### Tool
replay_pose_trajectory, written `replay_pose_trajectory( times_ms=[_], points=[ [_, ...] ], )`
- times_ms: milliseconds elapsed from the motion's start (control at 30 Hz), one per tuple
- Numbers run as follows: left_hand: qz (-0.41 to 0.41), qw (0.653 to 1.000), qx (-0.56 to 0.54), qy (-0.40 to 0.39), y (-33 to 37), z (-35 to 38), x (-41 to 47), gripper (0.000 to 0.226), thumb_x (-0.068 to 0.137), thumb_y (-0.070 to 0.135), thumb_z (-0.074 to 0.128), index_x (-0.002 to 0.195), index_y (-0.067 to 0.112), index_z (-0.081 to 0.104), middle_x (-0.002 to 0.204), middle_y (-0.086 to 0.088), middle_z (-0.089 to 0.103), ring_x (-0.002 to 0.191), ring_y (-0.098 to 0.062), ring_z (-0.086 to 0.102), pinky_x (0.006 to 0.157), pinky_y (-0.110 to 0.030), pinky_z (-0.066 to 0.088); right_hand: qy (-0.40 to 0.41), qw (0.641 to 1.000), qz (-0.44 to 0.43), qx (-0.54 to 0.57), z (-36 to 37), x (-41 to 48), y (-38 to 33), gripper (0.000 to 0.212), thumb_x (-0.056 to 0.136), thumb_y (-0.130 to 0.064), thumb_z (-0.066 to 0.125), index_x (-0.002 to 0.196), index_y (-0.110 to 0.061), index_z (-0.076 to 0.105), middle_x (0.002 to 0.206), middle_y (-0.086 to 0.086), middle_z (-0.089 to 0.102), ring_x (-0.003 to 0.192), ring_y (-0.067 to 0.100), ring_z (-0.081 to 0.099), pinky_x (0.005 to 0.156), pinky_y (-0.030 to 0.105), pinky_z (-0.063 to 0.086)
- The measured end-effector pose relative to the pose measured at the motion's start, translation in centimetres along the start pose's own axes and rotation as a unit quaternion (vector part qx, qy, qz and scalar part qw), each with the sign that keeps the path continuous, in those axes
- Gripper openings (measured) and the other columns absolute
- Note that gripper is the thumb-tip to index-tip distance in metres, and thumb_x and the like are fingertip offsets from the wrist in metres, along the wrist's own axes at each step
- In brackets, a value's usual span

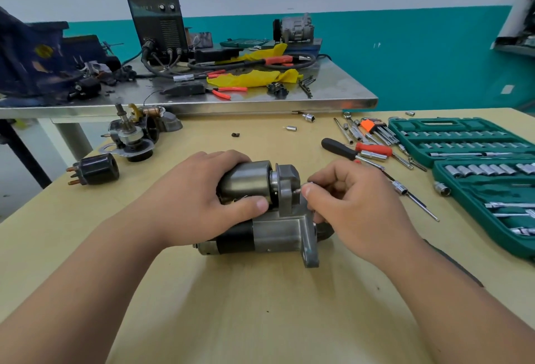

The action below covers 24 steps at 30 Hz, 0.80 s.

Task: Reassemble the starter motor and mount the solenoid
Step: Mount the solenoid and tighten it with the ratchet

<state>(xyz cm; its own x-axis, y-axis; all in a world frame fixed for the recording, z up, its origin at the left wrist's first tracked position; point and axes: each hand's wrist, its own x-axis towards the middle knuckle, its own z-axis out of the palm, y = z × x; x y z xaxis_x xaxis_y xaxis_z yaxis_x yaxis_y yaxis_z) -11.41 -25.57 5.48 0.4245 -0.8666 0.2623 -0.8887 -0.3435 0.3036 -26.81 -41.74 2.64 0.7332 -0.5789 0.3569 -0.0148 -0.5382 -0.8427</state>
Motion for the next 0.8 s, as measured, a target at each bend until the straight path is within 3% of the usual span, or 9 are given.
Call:
replay_pose_trajectory(
  times_ms=[133,233,367,500,633,800],
  points=[
    [0.001,0.997,-0.071,0.002,-0.2,-0.2,-0.2,0.049,0.078,0.067,0.028,0.111,0.041,0.054,0.093,0.026,0.058,0.096,0.008,0.047,0.071,-0.008,0.033,0.007,1.0,0.012,0.005,0.2,-0.4,0.0,0.016,0.073,-0.042,0.06,0.074,-0.026,0.066,0.065,-0.006,0.068,0.055,0.012,0.063,0.057,0.036,0.055],
    [-0.007,0.998,-0.062,-0.021,-0.2,-0.3,0.0,0.039,0.078,0.061,0.04,0.111,0.043,0.052,0.09,0.022,0.059,0.093,0.005,0.049,0.072,-0.012,0.039,-0.015,1.0,0.021,0.004,0.0,-0.8,0.3,0.015,0.074,-0.04,0.062,0.073,-0.026,0.067,0.066,-0.005,0.068,0.058,0.018,0.063,0.057,0.04,0.054],
    [-0.016,0.996,-0.065,-0.054,-0.5,-0.6,0.3,0.032,0.082,0.057,0.057,0.112,0.047,0.049,0.092,0.02,0.059,0.087,0.005,0.053,0.067,-0.019,0.041,-0.007,1.0,0.011,-0.009,0.3,-1.1,0.8,0.011,0.079,-0.036,0.065,0.073,-0.026,0.066,0.066,-0.01,0.067,0.057,0.011,0.06,0.056,0.032,0.052],
    [-0.018,0.993,-0.081,-0.078,-0.9,-0.8,0.5,0.042,0.074,0.061,0.059,0.113,0.048,0.05,0.093,0.024,0.061,0.086,0.003,0.057,0.067,-0.022,0.046,-0.003,1.0,-0.004,-0.023,0.5,-1.2,0.7,0.018,0.077,-0.044,0.061,0.076,-0.027,0.066,0.066,-0.012,0.065,0.055,0.008,0.057,0.052,0.026,0.049],
    [-0.013,0.989,-0.112,-0.1,-1.4,-1.3,0.4,0.05,0.064,0.069,0.057,0.111,0.055,0.049,0.098,0.029,0.059,0.086,0.001,0.06,0.067,-0.02,0.046,-0.03,0.999,-0.022,-0.027,0.4,-1.4,0.9,0.01,0.083,-0.039,0.065,0.077,-0.03,0.065,0.066,-0.018,0.063,0.054,0.004,0.055,0.048,0.016,0.044],
    [-0.009,0.977,-0.181,-0.108,-1.7,-1.3,0.0,0.054,0.065,0.064,0.077,0.113,0.052,0.055,0.097,0.018,0.064,0.077,-0.01,0.066,0.06,-0.026,0.054,-0.06,0.997,-0.036,-0.009,0.2,-1.6,0.9,0.012,0.081,-0.037,0.067,0.074,-0.028,0.063,0.068,-0.021,0.063,0.055,0.0,0.054,0.052,0.014,0.043]
  ],
)
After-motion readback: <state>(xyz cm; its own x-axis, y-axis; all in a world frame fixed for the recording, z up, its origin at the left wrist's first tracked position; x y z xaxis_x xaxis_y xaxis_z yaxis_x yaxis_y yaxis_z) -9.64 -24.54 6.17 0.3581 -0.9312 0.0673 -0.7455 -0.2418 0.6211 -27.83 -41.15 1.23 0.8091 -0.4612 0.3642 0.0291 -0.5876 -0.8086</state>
